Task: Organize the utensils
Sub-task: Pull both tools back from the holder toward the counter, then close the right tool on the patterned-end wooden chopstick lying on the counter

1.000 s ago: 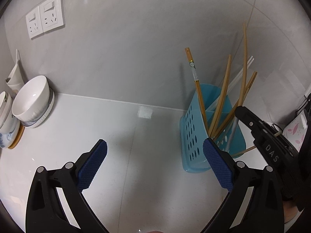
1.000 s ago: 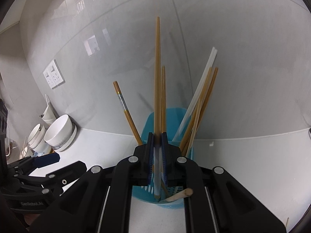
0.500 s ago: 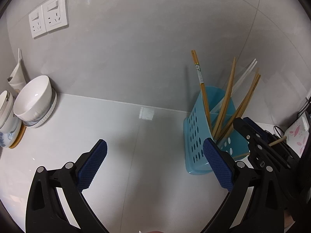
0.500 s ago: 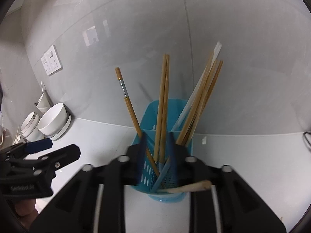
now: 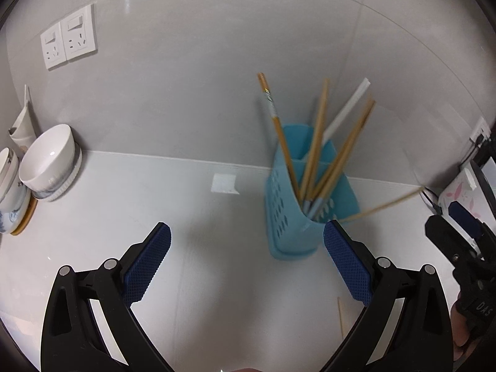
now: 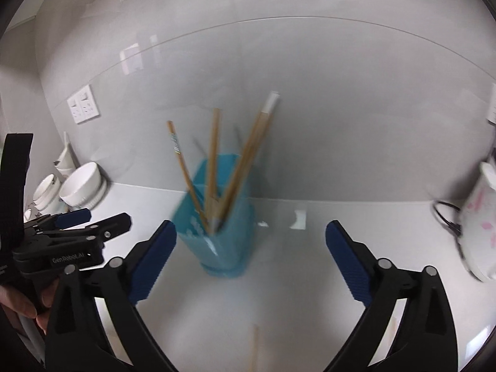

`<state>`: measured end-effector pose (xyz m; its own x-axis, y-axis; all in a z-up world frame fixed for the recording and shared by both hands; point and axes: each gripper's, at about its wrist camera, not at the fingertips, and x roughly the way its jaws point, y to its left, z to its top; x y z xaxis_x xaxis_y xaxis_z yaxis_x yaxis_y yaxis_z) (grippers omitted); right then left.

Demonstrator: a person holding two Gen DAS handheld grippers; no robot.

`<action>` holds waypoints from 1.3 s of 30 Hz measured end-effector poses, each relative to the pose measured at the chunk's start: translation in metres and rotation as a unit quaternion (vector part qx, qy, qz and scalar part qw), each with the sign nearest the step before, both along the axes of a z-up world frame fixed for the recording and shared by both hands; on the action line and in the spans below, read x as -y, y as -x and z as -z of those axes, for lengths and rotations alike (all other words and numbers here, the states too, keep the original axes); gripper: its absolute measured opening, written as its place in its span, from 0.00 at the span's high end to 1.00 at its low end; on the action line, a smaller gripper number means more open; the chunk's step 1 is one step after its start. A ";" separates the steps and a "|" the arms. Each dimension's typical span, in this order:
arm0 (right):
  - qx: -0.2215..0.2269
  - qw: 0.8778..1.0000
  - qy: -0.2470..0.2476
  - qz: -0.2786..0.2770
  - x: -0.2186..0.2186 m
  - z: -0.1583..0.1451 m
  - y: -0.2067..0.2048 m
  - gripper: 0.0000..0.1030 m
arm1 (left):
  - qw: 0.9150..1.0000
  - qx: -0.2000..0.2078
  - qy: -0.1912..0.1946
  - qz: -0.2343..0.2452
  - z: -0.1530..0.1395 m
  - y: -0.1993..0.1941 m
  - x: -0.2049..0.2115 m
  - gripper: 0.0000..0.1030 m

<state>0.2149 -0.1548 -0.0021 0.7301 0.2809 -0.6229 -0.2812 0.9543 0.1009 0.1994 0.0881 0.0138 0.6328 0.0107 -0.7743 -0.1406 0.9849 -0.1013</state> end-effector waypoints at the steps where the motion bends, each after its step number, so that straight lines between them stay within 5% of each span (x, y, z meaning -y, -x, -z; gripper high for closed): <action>1: -0.002 1.000 0.003 0.006 0.006 0.000 0.003 0.08 | 1.000 -0.005 0.004 0.004 0.002 0.003 0.005 0.06; 12: -0.099 0.992 0.037 0.061 0.101 0.048 0.039 0.08 | 0.997 -0.061 0.016 0.048 0.041 0.040 0.069 0.06; 22: -0.194 0.973 0.091 0.083 0.148 0.105 0.061 0.08 | 0.989 -0.129 0.021 0.070 0.085 0.078 0.112 0.06; 30: -0.266 0.956 0.079 0.097 0.175 0.132 0.071 0.09 | 0.977 -0.198 0.028 0.072 0.122 0.094 0.141 0.06; 39: -0.324 0.938 0.086 0.089 0.176 0.159 0.076 0.29 | 0.966 -0.249 0.017 0.072 0.152 0.106 0.163 0.08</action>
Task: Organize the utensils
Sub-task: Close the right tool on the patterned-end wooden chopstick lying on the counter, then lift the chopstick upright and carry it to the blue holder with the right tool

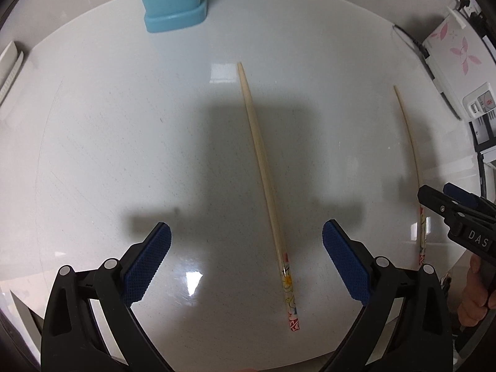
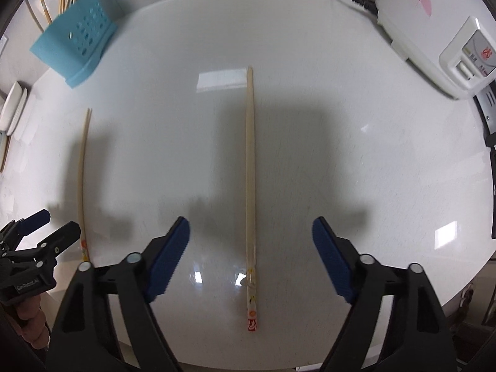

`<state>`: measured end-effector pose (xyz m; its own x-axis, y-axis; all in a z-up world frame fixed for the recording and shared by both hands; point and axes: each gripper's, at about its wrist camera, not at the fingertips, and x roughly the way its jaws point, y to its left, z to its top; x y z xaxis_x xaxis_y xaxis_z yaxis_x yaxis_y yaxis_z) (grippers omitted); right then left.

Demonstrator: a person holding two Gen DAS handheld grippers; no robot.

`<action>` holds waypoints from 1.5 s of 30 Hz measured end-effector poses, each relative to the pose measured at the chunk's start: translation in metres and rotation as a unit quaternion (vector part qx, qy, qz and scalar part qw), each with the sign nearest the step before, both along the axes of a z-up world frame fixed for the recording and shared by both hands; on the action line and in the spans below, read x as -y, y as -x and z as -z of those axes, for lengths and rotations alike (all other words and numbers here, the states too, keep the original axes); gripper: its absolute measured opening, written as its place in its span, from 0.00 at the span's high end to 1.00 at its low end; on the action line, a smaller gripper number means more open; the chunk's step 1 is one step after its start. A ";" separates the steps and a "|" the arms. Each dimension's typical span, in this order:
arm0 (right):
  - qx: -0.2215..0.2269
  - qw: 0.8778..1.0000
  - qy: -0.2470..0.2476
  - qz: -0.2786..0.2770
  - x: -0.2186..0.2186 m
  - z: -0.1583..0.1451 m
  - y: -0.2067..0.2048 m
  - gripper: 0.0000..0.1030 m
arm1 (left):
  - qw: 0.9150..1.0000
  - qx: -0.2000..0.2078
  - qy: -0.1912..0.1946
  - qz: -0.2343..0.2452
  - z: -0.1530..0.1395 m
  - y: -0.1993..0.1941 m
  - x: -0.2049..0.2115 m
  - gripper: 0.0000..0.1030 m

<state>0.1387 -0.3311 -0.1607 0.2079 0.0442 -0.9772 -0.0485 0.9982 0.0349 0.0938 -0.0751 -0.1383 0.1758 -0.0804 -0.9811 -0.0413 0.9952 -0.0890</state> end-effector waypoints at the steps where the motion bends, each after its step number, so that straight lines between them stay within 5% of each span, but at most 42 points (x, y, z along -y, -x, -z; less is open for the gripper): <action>1: -0.005 1.000 0.000 -0.001 -0.001 0.002 0.000 0.32 | 1.000 -0.004 0.000 -0.002 0.002 0.000 0.001 0.09; 11: -0.040 0.999 0.006 -0.014 -0.010 0.009 -0.004 0.56 | 0.999 -0.024 -0.031 -0.009 0.007 0.001 0.007 0.29; 17: -0.051 0.998 0.016 -0.020 -0.017 0.012 -0.008 0.69 | 0.998 -0.036 -0.055 0.000 0.004 -0.002 0.018 0.58; 21: -0.057 0.998 0.026 -0.020 -0.026 0.014 -0.013 0.85 | 0.997 -0.045 -0.056 0.002 0.003 -0.004 0.022 0.93; 22: -0.059 0.998 0.028 -0.019 -0.027 0.014 -0.012 0.94 | 0.997 -0.048 -0.056 0.003 0.003 -0.004 0.022 0.94; 36: -0.052 0.998 0.020 -0.006 -0.034 0.010 -0.013 0.94 | 0.998 -0.037 -0.041 -0.012 -0.005 0.000 0.000 0.94; 45: -0.012 1.000 -0.012 -0.008 -0.041 -0.014 -0.009 0.94 | 0.999 0.011 -0.044 -0.022 -0.028 0.000 -0.010 0.94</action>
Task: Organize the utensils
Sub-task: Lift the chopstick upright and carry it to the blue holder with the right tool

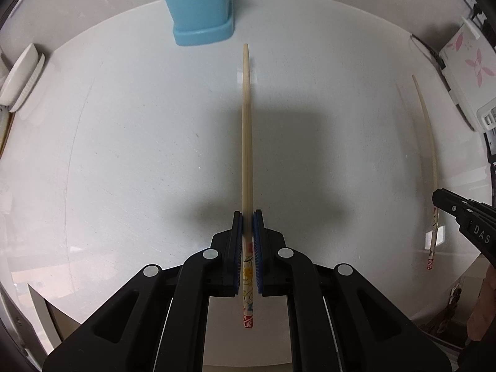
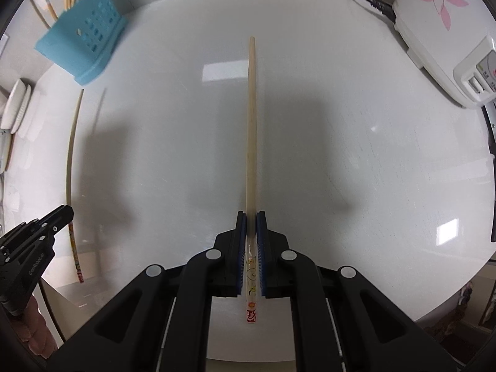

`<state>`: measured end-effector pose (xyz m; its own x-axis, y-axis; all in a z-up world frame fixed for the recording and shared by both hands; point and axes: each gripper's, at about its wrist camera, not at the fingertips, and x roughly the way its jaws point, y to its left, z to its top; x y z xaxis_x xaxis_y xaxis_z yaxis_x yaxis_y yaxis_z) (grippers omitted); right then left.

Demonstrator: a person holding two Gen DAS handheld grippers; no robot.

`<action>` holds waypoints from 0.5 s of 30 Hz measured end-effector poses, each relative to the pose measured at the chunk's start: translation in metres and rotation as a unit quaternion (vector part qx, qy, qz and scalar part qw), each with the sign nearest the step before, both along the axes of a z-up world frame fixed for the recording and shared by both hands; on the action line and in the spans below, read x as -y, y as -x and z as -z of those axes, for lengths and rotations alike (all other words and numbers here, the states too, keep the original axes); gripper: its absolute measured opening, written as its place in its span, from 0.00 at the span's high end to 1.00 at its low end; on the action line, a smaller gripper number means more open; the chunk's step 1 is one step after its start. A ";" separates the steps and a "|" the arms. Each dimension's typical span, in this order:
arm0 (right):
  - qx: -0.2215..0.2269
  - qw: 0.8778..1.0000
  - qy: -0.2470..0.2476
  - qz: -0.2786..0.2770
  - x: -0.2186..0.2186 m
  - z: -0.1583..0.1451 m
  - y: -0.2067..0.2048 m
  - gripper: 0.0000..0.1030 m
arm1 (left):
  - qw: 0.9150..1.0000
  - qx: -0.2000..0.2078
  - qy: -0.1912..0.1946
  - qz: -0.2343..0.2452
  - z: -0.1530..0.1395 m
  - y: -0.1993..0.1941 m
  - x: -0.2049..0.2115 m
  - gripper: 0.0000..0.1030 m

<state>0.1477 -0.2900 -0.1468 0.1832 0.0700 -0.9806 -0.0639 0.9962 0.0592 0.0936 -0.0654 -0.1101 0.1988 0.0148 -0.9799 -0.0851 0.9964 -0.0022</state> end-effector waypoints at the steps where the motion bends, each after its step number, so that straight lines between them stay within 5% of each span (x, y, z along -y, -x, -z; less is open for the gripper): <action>1: 0.005 1.000 -0.003 -0.001 -0.002 -0.004 0.000 0.94 | 1.000 0.004 -0.001 -0.002 -0.003 0.000 -0.001 0.94; 15: 0.092 0.994 -0.057 -0.026 -0.033 -0.058 -0.008 0.94 | 0.996 0.081 0.005 -0.037 -0.058 0.006 -0.043 0.94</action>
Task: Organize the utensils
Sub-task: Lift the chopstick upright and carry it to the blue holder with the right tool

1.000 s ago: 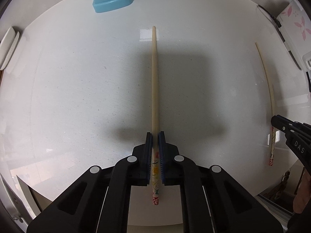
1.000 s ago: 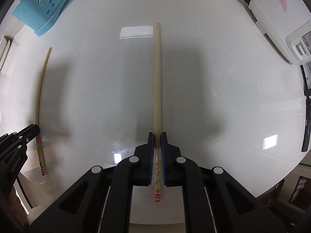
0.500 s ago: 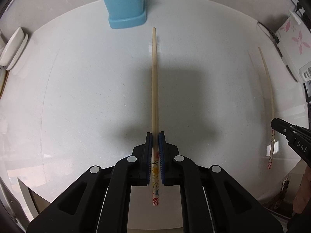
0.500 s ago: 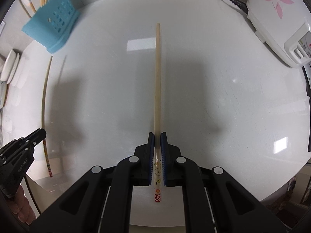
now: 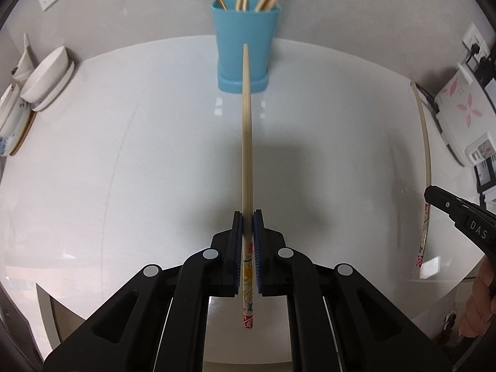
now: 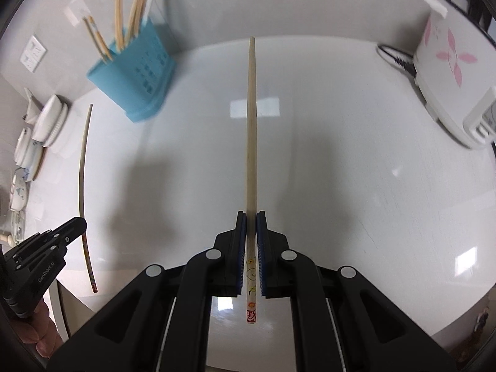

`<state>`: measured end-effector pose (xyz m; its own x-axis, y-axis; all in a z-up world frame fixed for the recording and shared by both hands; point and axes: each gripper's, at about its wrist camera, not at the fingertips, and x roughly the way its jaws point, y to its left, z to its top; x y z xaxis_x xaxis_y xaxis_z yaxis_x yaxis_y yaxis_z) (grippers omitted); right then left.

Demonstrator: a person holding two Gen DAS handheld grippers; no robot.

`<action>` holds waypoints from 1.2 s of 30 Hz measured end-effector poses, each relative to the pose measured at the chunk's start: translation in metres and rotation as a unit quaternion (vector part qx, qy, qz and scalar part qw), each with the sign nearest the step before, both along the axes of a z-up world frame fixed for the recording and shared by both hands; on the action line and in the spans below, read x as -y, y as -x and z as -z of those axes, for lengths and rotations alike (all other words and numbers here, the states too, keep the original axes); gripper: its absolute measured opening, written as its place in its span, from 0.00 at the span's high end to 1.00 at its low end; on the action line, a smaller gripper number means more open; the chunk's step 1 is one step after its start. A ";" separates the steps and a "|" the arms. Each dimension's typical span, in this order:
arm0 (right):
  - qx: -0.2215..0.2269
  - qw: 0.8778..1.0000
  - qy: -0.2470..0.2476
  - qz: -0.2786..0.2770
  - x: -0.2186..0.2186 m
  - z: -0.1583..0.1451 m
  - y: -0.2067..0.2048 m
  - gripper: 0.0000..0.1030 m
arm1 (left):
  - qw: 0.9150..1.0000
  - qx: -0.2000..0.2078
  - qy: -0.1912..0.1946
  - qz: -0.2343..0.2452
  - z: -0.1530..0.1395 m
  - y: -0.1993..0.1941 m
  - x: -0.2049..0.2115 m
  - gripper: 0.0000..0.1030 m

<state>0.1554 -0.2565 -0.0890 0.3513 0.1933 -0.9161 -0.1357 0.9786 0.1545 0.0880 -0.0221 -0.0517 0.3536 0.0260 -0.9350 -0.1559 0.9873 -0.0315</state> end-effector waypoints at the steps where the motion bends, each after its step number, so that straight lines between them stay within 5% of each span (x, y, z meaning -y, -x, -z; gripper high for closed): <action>1: 0.008 1.000 -0.004 -0.002 -0.001 -0.003 0.001 0.94 | 1.000 0.009 0.001 -0.003 -0.004 0.000 -0.004 0.94; 16: 0.096 0.994 -0.035 -0.040 -0.047 -0.057 -0.012 0.94 | 0.994 0.110 0.012 -0.022 -0.047 -0.017 -0.042 0.94; 36: 0.185 0.980 -0.063 -0.046 -0.104 -0.106 -0.042 0.94 | 0.965 0.262 0.024 0.003 -0.096 -0.055 -0.065 0.94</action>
